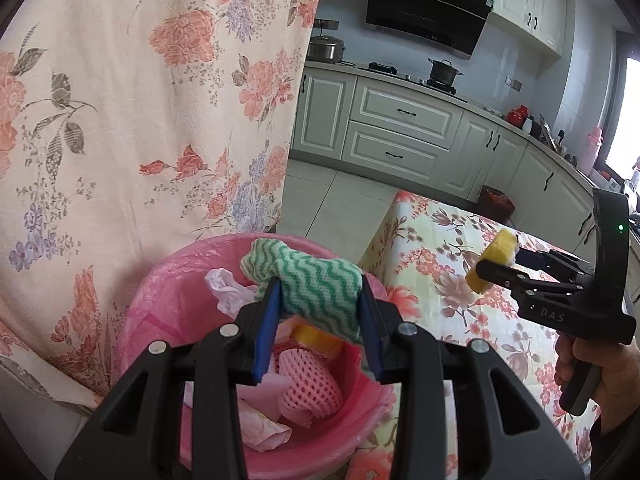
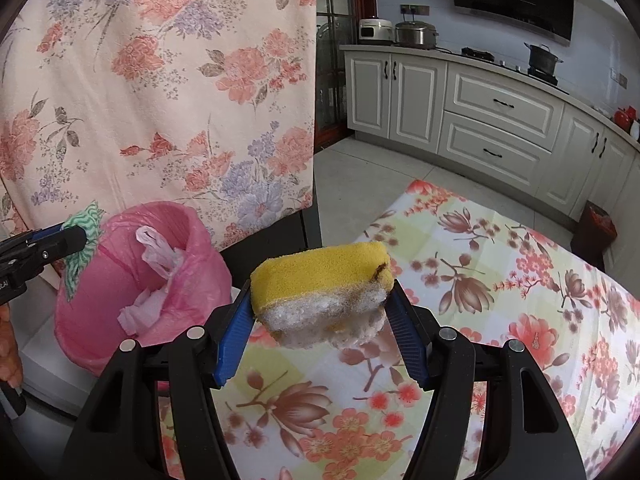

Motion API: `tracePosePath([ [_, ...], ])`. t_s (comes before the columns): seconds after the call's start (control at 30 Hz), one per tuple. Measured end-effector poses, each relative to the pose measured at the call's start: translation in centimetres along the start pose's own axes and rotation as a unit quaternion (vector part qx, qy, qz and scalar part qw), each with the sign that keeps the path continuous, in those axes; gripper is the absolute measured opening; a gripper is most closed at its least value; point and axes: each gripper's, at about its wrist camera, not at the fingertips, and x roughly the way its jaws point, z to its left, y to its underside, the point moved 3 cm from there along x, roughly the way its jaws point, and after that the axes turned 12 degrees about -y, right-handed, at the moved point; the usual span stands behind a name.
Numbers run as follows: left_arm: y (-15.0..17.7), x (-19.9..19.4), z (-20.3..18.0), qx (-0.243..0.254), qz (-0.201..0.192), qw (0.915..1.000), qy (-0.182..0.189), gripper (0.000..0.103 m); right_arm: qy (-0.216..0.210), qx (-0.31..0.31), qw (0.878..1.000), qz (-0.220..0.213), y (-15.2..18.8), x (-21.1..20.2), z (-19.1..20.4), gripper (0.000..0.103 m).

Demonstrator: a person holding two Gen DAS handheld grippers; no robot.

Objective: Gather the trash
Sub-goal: 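Carry the cloth and sponge over the pink bin and open both tools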

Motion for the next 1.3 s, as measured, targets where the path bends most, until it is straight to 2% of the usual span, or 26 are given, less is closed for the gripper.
tracePosePath([
  [0.57,0.7,-3.5,5.1,-0.031,-0.029,0.9991,-0.006,0.036,-0.023,-0.040,0.999,-0.021,-2.1,-1.2,8.3,0.062],
  [1.07,1.1,-4.8,8.1,-0.042,-0.042,0.9982,-0.011,0.036,-0.043,-0.049,0.998,-0.019,-2.4,-0.4,12.6,0.062],
  [1.3,1.5,-4.2,9.0,-0.040,-0.032,0.9986,-0.010,0.036,-0.052,-0.053,0.997,-0.006,-2.1,1.1,14.2,0.062],
])
